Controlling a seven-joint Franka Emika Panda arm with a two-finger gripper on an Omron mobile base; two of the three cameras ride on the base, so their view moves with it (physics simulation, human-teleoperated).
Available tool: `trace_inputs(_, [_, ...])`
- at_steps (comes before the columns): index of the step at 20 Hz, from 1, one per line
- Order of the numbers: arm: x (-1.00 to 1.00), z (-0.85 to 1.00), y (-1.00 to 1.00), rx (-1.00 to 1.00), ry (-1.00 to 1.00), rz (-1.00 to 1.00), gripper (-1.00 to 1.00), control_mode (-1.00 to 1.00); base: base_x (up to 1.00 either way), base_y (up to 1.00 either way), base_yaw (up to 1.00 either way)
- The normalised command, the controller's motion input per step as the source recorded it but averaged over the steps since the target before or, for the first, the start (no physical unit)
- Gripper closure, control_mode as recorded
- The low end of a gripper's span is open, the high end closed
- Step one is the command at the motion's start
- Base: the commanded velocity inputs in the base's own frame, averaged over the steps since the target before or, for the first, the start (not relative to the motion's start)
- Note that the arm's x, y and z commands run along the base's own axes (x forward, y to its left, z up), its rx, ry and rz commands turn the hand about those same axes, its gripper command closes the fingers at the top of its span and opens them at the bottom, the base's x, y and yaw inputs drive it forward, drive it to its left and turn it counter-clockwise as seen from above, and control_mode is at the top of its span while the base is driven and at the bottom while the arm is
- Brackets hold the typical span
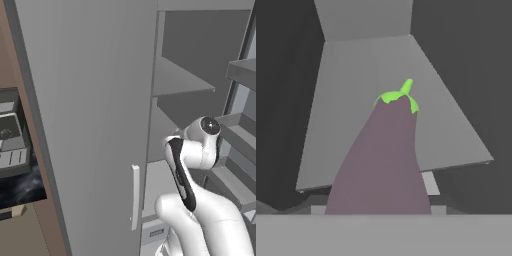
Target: Take the bell pepper, eggplant, and eggplant from the freezer and place them in the bowl on the counter.
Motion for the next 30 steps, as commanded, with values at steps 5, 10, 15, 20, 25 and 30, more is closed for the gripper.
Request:
trace_inputs(5, [-0.68, 0.41, 0.00, 0.08, 0.13, -0.01, 1.00, -1.00, 0.00, 0.00, 0.00])
trace_inputs(10, [-0.63, 0.37, 0.11, 0.08, 0.07, 0.00, 1.00, -1.00, 0.00, 0.00, 0.00])
trace_inputs(15, [-0.53, 0.58, 0.19, 0.01, 0.00, 0.00, 1.00, -1.00, 0.00, 0.00, 0.00])
trace_inputs(20, [-0.51, 0.70, 0.22, -0.03, 0.00, 0.00, 1.00, -1.00, 0.00, 0.00, 0.00])
trace_inputs(25, [-0.55, 0.56, 0.12, -0.07, -0.09, 0.02, 1.00, -1.00, 0.00, 0.00, 0.00])
trace_inputs(30, [-0.35, 0.21, 0.03, -0.06, -0.21, 0.03, 1.00, -1.00, 0.00, 0.00, 0.00])
